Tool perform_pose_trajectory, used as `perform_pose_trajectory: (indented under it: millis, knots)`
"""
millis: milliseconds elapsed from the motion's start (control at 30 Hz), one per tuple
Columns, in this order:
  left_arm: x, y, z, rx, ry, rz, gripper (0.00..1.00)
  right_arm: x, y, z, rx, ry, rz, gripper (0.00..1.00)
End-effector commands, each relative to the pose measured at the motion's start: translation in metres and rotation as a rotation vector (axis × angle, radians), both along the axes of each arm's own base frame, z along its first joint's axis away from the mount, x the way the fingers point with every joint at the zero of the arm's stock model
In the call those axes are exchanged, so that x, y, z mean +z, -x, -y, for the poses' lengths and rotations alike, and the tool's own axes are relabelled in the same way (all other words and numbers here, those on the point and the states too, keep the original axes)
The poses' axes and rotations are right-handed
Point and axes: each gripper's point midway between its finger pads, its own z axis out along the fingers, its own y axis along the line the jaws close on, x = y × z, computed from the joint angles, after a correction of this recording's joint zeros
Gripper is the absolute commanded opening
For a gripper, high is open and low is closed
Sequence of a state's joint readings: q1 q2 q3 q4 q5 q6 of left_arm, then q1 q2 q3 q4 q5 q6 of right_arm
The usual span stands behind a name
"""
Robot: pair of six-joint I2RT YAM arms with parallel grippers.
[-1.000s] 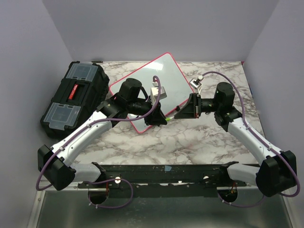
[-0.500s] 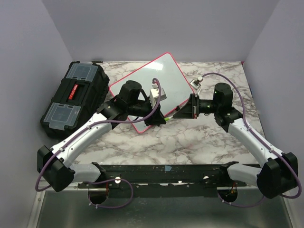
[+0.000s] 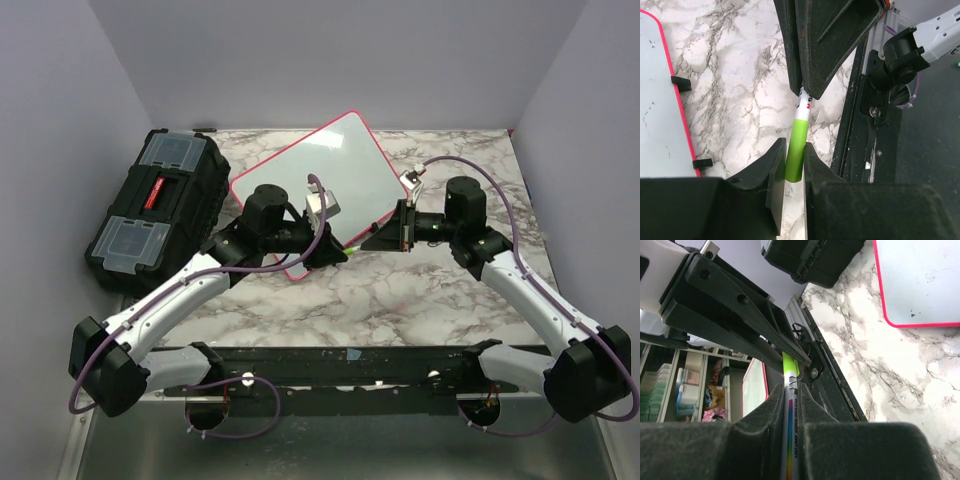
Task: Write a sentence on the whiteboard
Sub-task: Open the whiteboard marker at the center of the board.
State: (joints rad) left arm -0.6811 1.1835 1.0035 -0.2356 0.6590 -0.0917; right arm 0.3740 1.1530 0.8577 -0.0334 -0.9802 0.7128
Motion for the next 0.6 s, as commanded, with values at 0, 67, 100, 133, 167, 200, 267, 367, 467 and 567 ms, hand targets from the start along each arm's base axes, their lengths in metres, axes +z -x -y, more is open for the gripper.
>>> perform_pose_trajectory:
  millis: [0,67,100,133,167,200,267,367,467,567]
  knots:
    - [-0.021,-0.027,-0.025,0.221,-0.052,-0.038,0.00,0.016,-0.009,0.008,-0.088,0.028,0.069,0.01]
    - [-0.023,-0.028,-0.027,0.234,-0.048,-0.040,0.00,0.015,-0.010,0.011,-0.099,0.037,0.071,0.01]
    - [-0.024,-0.028,-0.029,0.242,-0.048,-0.041,0.00,0.013,-0.011,0.012,-0.105,0.041,0.067,0.01]
    - [-0.025,-0.029,-0.030,0.249,-0.048,-0.041,0.00,0.013,-0.012,0.014,-0.111,0.042,0.065,0.01]
    - [-0.026,-0.029,-0.031,0.255,-0.048,-0.041,0.00,0.011,-0.013,0.015,-0.114,0.043,0.060,0.01]
    - [-0.026,-0.029,-0.033,0.260,-0.047,-0.040,0.00,0.011,-0.014,0.018,-0.121,0.042,0.058,0.01]
    - [-0.027,-0.030,-0.036,0.272,-0.046,-0.040,0.00,0.010,-0.016,0.022,-0.131,0.040,0.052,0.01]
    - [-0.030,-0.032,-0.040,0.288,-0.053,-0.043,0.00,0.012,-0.016,0.025,-0.135,0.037,0.058,0.01]
    - [-0.033,-0.034,-0.044,0.311,-0.059,-0.042,0.00,0.014,-0.018,0.028,-0.147,0.035,0.065,0.01]
    - [-0.037,-0.037,-0.049,0.337,-0.071,-0.042,0.00,0.016,-0.020,0.033,-0.164,0.034,0.069,0.00]
